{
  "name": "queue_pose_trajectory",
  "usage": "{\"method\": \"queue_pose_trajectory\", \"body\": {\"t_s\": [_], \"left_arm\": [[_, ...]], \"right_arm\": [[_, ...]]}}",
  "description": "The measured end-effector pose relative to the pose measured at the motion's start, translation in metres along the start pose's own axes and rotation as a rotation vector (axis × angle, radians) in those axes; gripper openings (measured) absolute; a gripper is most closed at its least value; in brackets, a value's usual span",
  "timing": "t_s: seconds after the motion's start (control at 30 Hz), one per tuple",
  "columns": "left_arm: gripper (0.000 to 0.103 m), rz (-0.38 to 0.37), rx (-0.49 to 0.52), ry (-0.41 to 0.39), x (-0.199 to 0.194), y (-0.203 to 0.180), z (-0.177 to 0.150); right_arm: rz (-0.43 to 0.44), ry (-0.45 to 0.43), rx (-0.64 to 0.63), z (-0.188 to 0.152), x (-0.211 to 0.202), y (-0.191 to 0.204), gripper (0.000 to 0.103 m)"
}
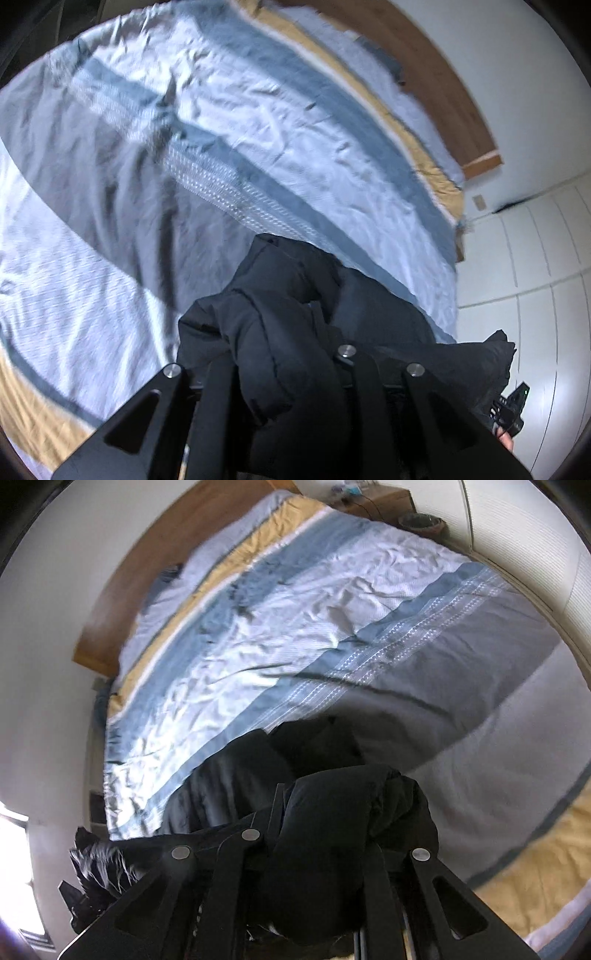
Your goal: Fold large clothes
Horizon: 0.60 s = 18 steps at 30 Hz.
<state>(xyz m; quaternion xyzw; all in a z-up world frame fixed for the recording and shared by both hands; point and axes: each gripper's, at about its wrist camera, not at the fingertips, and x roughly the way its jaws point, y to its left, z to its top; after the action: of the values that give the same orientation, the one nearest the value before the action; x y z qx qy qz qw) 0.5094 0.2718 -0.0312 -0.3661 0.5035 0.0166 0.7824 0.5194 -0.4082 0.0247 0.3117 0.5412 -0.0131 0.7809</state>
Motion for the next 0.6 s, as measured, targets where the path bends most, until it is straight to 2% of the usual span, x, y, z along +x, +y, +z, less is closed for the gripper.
{"method": "queue_pose_trajectory", "body": {"t_s": [0.17,0.3,0.47,0.6], "left_arm": [[0.015,0.055,-0.068,0.062,0.073,0.009,0.022],[0.016,0.083,-0.077,0.106,0.122,0.011,0.03],[0.016,0.098,-0.1,0.153,0.157,0.016,0.036],[0.016,0.107,-0.111,0.197,0.168,0.018,0.04]], "right_arm": [[-0.046,0.05,0.035,0.025,0.061,-0.003,0.013],[-0.07,0.094,0.092,0.038,0.1,-0.013,0.014],[-0.065,0.132,0.16,0.047,0.141,-0.026,0.016],[-0.081,0.14,0.177,0.047,0.157,-0.027,0.02]]}}
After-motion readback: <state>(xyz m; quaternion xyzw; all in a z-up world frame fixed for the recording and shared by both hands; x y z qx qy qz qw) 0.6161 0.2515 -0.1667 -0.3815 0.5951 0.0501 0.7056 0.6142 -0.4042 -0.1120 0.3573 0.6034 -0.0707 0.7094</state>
